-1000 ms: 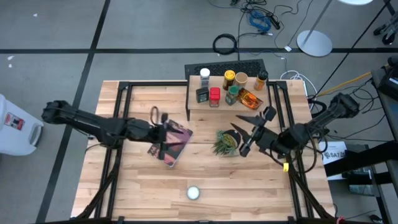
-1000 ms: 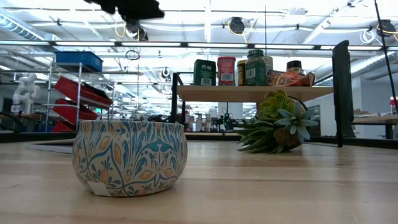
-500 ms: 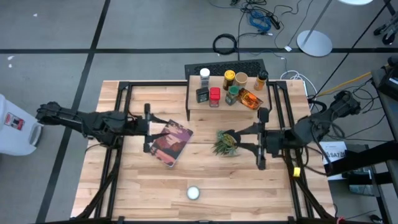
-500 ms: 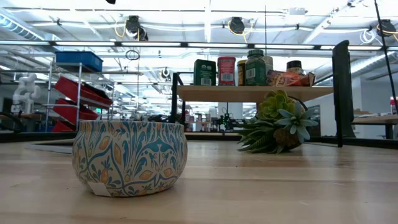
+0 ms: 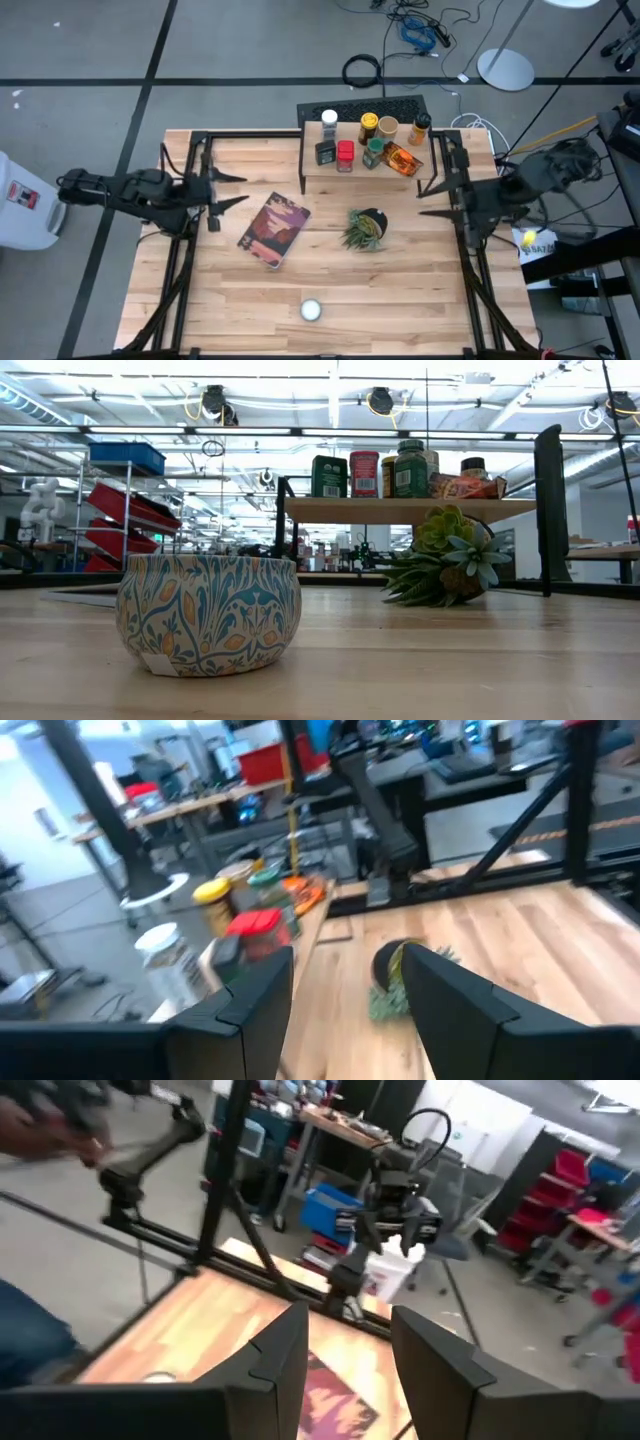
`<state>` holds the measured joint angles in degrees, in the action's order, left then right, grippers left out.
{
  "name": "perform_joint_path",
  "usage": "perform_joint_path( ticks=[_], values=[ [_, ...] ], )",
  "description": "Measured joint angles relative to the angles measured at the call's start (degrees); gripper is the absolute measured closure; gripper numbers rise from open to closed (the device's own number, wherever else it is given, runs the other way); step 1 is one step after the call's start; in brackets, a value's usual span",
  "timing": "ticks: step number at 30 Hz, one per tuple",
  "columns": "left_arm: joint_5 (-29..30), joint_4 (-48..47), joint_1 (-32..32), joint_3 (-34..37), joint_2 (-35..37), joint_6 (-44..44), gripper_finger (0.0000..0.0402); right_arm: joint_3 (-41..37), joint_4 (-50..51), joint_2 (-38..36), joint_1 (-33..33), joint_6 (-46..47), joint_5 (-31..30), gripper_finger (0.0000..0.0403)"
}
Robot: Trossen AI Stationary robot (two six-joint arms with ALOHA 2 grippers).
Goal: Shelf spices
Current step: Return to Home Position
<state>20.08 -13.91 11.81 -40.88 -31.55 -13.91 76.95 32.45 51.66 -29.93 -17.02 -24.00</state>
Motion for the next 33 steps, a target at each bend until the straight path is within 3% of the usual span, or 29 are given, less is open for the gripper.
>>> perform_joint_path(
  ticks=[6, 13, 23, 33],
  values=[
    [2.00, -6.22, 0.00, 0.00, 3.43, 1.60, 0.0203, -4.45, 2.93, -6.69, -0.02, 4.36, 5.16, 0.0270],
    [1.83, -6.51, 0.00, 1.53, 5.86, 2.01, 0.0203, -17.77, -2.62, -16.16, -0.02, 3.91, 6.44, 0.0270],
    [0.92, 1.96, -0.07, 11.32, 12.26, 1.57, 0.0203, -38.17, -20.24, -30.74, -0.02, 2.74, 6.51, 0.0270],
    [-1.86, 12.38, -0.31, 21.03, 15.98, 2.62, 0.0203, -53.40, -35.50, -35.26, 0.00, -0.39, 7.66, 0.0271]
  ],
)
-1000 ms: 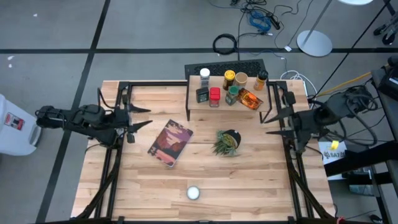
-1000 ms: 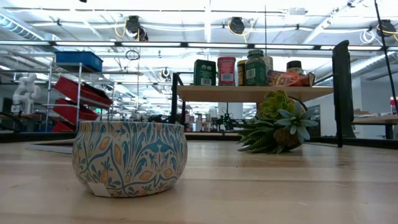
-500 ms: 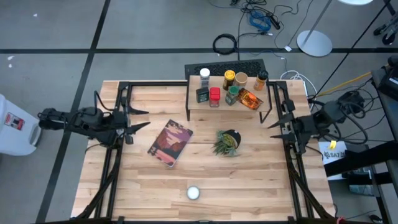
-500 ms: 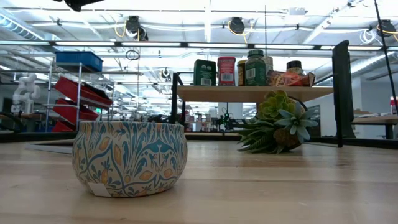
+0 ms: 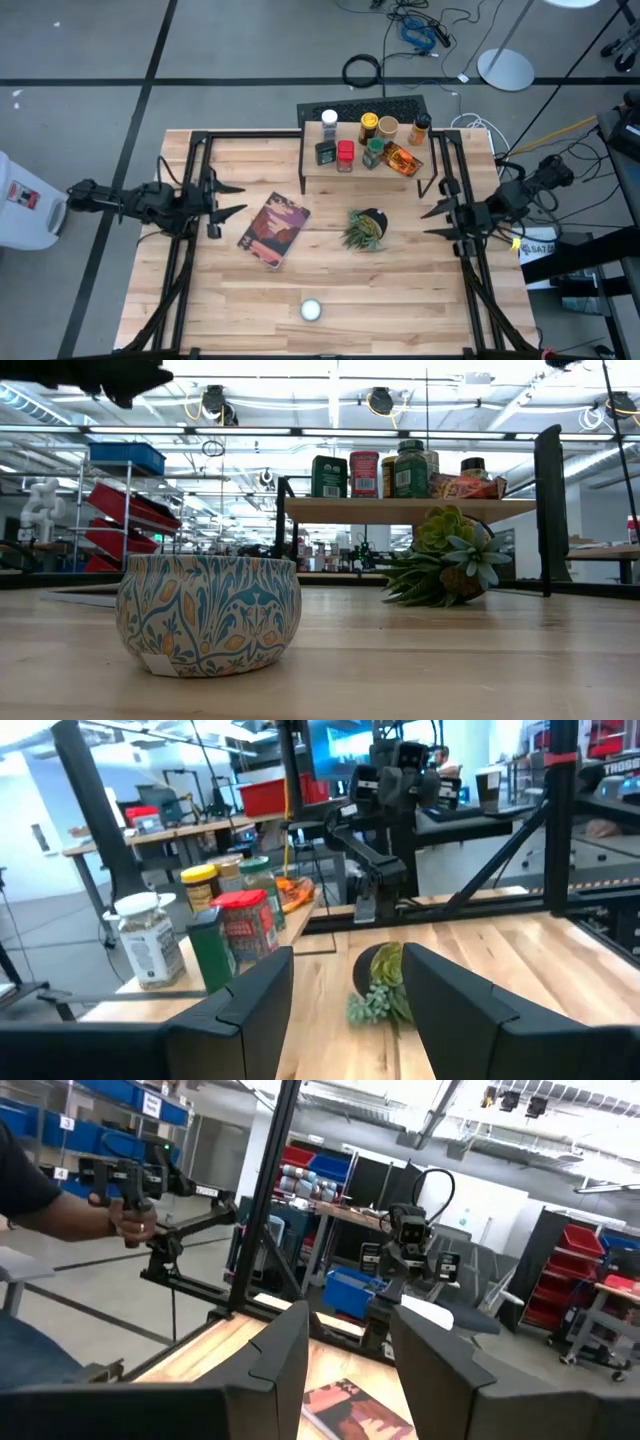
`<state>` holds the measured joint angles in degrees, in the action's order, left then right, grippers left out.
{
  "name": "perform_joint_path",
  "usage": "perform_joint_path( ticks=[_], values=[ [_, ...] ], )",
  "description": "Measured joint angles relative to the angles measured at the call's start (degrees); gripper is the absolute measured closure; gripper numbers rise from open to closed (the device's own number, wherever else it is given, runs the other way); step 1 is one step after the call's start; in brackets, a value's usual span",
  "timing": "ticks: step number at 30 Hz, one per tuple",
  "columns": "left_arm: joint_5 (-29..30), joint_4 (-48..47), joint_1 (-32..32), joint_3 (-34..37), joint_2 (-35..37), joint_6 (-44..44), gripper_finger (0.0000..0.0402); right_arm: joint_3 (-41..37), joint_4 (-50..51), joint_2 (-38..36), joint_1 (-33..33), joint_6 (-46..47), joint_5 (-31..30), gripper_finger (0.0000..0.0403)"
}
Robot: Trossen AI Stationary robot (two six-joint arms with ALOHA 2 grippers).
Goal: Shelf spices
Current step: Return to Home Position
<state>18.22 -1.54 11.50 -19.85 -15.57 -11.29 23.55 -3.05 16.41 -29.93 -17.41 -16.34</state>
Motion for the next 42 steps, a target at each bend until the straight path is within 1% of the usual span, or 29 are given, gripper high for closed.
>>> perform_joint_path(
  ticks=[6, 14, 18, 23, 27, 35, 38, 42],
  values=[
    [-0.20, 2.33, -1.98, 4.17, 0.28, 1.85, 0.0203, -6.50, -3.34, -4.09, 2.57, 0.08, -1.56, 0.0271],
    [-3.47, 13.83, -6.62, 12.54, 0.28, 3.83, 0.0203, -15.53, -8.61, -12.37, 6.91, 0.63, 0.20, 0.0271],
    [-5.66, 16.95, -9.44, 15.90, 0.28, 6.20, 0.0203, -18.96, -9.67, -15.69, 8.61, 0.74, 0.37, 0.0271],
    [-8.78, 19.38, -12.75, 18.90, 0.28, 8.04, 0.0203, -22.33, -10.45, -16.35, 11.27, 2.65, 0.40, 0.0271],
    [-10.28, 19.52, -15.12, 19.40, 0.28, 8.67, 0.0203, -22.86, -9.24, -16.35, 13.76, 4.62, 1.30, 0.0271],
    [-15.99, 19.16, -19.72, 19.40, 0.24, 8.43, 0.0203, -22.77, -6.99, -16.35, 18.62, 4.25, 1.78, 0.0271],
    [-18.65, 19.03, -21.48, 19.40, 0.23, 8.36, 0.0203, -22.77, -4.90, -16.35, 20.78, 4.38, 1.76, 0.0271],
    [-20.14, 18.51, -23.44, 19.40, 0.24, 6.95, 0.0203, -22.77, -2.23, -16.35, 23.74, 5.67, 1.71, 0.0271]
  ],
)
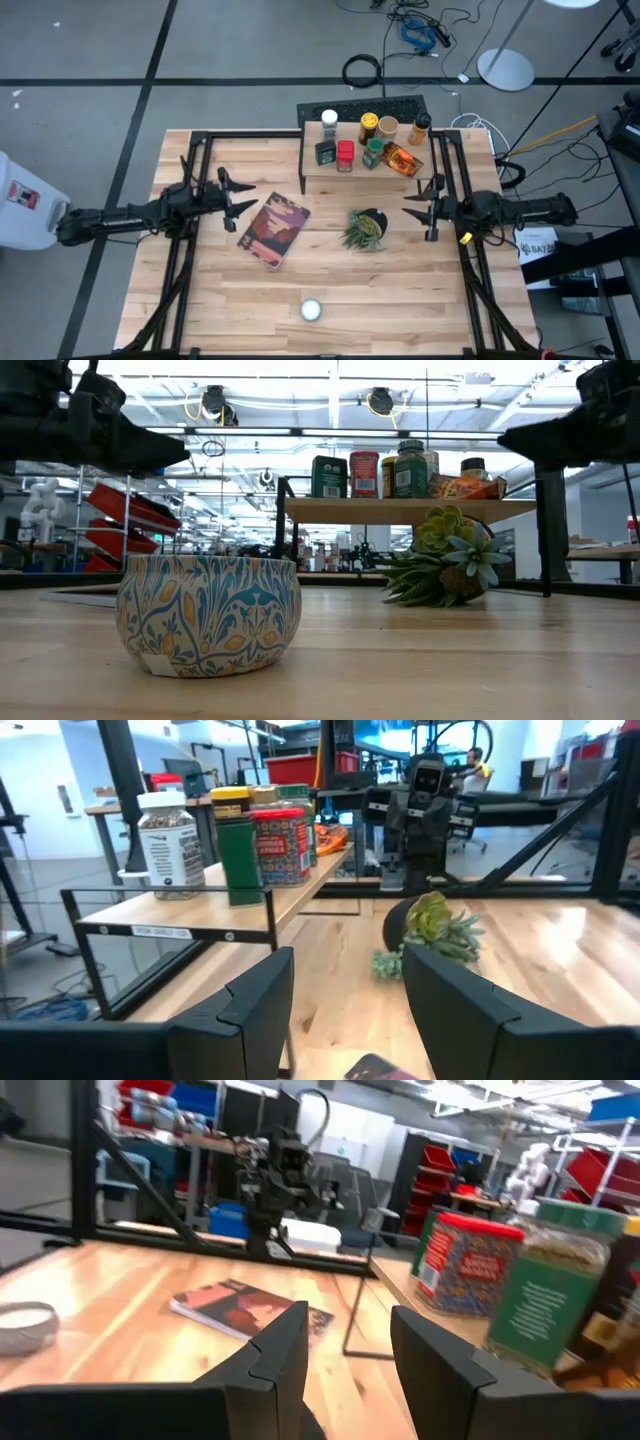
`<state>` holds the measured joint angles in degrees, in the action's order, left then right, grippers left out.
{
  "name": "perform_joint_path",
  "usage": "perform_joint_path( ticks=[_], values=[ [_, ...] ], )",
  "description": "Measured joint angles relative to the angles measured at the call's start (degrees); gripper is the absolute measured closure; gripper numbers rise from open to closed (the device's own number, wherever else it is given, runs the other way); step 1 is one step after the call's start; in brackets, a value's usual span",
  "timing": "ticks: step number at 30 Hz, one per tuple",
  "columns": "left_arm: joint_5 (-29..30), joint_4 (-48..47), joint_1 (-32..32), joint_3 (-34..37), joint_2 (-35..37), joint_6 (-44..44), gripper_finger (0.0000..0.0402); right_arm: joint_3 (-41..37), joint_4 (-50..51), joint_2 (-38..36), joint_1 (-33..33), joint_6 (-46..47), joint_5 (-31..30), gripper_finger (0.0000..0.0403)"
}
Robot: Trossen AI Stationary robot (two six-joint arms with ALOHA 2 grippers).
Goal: Shelf spices
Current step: Return to Home Position
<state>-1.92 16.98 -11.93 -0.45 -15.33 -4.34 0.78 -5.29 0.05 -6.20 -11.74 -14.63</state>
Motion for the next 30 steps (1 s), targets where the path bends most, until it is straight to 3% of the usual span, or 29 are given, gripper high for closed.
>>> perform_joint_path(
  ticks=[14, 30],
  values=[
    [-1.07, -0.11, -1.21, 0.02, 0.00, -5.05, 0.0203, 0.00, 0.79, 0.00, 5.80, -0.82, -0.37, 0.0271],
    [2.15, 0.19, -1.17, 0.04, 0.00, -5.12, 0.0203, 0.00, 0.88, 0.00, 6.19, -1.32, -0.79, 0.0271]
  ],
)
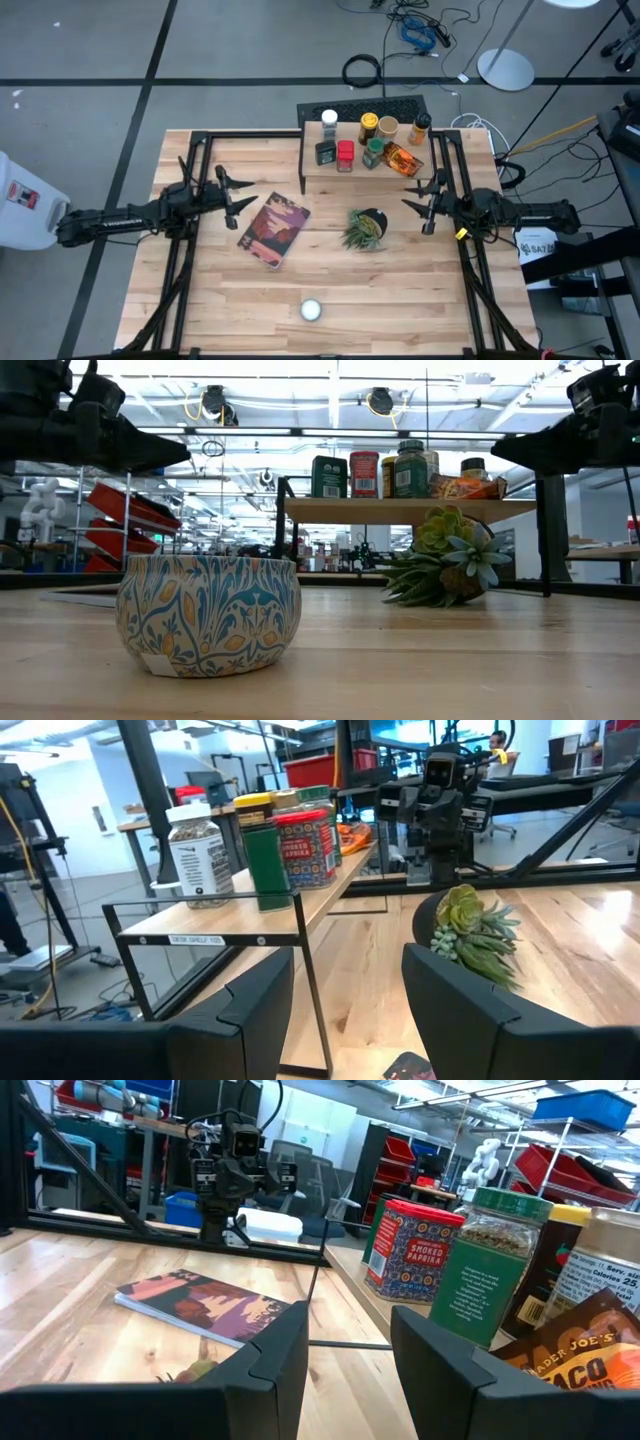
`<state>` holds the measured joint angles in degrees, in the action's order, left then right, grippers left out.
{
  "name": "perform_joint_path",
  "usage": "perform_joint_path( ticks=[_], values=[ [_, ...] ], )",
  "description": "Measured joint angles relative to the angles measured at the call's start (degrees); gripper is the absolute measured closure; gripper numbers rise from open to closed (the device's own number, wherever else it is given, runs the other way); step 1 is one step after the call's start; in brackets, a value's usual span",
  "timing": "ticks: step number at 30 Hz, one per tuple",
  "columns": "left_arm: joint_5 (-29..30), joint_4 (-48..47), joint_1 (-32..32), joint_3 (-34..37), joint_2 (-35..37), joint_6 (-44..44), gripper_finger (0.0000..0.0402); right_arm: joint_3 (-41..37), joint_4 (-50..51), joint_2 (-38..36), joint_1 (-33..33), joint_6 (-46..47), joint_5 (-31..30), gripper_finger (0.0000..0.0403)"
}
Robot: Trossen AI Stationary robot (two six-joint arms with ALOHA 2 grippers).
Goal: Shelf spices
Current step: Return to Home Position
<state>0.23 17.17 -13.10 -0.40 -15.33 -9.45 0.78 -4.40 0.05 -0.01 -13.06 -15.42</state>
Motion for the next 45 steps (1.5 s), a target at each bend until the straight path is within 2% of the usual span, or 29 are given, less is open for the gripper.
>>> perform_joint_path(
  ticks=[45],
  values=[
    [0.04, -0.11, 0.00, 0.02, 0.00, 0.00, 0.0203, 0.00, -0.04, 0.00, -0.02, 1.49, 0.09, 0.0271]
  ],
)
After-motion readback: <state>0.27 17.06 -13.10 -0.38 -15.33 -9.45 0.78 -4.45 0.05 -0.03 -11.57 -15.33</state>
